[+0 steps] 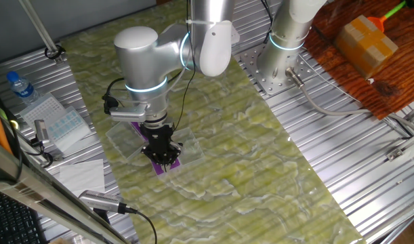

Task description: Transfer all small pipette tips from one holder to another

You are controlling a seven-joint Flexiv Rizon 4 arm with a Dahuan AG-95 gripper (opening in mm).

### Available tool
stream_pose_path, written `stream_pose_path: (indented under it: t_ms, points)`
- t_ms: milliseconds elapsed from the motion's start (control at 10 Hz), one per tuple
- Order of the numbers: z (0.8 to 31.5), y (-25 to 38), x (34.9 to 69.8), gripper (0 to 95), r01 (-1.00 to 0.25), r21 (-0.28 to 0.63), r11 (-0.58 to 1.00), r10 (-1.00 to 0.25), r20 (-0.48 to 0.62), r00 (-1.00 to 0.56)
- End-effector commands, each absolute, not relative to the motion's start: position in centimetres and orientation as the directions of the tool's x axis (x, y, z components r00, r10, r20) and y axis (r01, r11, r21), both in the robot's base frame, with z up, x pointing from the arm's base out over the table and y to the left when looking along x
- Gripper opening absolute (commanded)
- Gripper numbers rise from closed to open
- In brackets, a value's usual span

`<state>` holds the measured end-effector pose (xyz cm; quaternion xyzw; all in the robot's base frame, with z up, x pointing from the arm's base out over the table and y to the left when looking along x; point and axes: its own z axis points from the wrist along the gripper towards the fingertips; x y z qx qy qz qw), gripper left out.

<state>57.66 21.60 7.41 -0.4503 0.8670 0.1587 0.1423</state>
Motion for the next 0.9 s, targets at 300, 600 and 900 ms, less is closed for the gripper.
stream_pose_path:
  t_ms: [300,600,900]
  points:
    - [7.31,21.54,57.7,0.0,-0.825,0.151,0.544,-0.732,-0.394,-0.555]
    - [7.29,21.53,57.71,0.0,-0.825,0.152,0.544,-0.731,-0.397,-0.555]
    - [7.13,21.45,57.75,0.0,-0.827,0.151,0.542,-0.732,-0.397,-0.553]
